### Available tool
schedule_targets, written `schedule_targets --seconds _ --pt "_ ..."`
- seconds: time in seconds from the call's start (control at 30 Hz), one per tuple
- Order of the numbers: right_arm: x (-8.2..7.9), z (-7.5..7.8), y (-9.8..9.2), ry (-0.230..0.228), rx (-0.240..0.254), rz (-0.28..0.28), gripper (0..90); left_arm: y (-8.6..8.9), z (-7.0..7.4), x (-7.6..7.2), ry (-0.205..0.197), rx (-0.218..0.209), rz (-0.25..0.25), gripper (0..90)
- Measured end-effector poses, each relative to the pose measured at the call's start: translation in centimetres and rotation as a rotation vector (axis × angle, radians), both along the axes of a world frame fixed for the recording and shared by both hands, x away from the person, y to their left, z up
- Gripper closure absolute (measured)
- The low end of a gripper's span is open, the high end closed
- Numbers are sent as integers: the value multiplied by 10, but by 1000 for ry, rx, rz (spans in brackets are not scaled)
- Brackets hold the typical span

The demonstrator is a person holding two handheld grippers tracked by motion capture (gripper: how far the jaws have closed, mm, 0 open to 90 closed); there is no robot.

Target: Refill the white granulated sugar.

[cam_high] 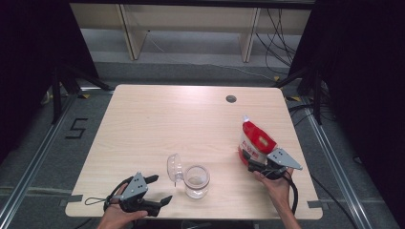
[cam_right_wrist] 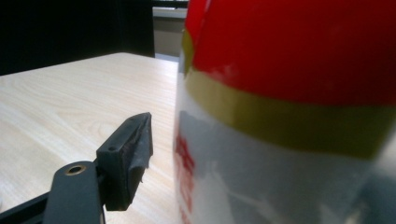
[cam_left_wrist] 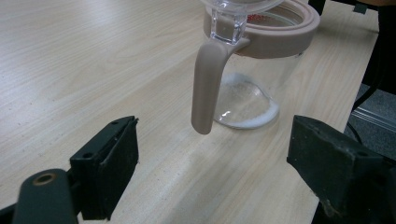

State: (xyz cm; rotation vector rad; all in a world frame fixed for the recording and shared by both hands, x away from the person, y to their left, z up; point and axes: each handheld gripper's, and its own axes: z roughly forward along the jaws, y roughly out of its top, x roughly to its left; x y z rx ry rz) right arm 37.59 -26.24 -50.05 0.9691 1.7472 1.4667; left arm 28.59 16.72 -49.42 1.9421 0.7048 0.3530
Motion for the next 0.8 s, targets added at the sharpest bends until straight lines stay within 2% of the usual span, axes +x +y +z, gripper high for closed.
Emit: schedule_targets --seconds 0.03,0.07,0.13,0.33,0.4,0.43,0.47,0.5,0.63,0.67,0.7,0.73,0.8 --pt "1 0 0 -5 -1 14 268 0 0 0 -6 4 -6 158" --pt "0 0 0 -2 -4 -2 269 0 0 1 -15 11 -14 158" --pt "2 -1 -1 -17 -1 9 288 0 0 1 -15 12 -16 158" --pt "3 -2 -1 -24 -9 -2 314 0 0 1 -14 11 -15 159" --pt "3 -2 -2 -11 -3 0 337 0 0 1 -15 9 -15 158" --pt "5 -2 -2 -17 -21 9 348 0 0 1 -14 9 -14 158" --pt "5 -2 -2 -19 -10 24 357 0 0 1 -14 9 -14 158" --pt "3 -2 -1 9 3 23 372 0 0 1 -13 9 -13 158" --pt "2 -3 -1 18 16 9 393 0 0 1 -16 18 -20 158" --pt "4 -4 -1 -20 25 21 397 0 0 1 -16 26 -17 158" --pt "3 -4 0 4 33 14 399 -1 -1 0 0 15 -5 159" --pt "4 -4 -1 -16 14 3 401 -2 -1 -1 1 11 -4 159" --pt "4 -4 -1 -22 9 1 431 -2 -1 -1 1 2 -1 159"
